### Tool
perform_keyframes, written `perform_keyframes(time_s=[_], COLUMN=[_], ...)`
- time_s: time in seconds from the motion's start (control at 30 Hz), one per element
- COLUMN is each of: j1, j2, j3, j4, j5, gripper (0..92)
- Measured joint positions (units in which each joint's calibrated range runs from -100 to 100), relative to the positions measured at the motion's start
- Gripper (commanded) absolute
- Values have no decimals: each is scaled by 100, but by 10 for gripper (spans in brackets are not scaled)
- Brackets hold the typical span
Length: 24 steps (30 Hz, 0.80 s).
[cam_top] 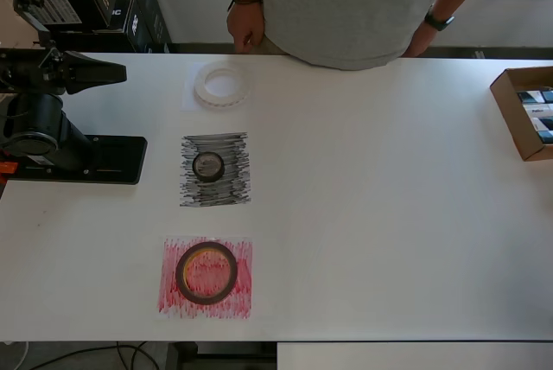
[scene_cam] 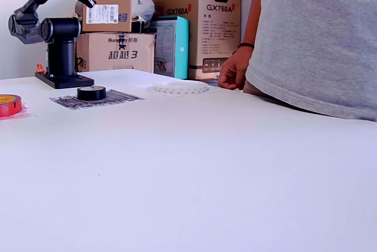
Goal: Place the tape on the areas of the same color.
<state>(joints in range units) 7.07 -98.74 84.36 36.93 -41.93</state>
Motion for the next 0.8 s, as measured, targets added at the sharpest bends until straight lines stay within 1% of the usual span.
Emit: perform_keyframes(time_s=[0.33,0.47,0.6,0.8], j1=[0,0,0,-10], j2=[0,0,0,0], j3=[1142,1443,1536,1536], j4=[-1886,-2410,-2689,-2608], j5=[-56,-67,-67,-67], gripper=[0,0,1,1])
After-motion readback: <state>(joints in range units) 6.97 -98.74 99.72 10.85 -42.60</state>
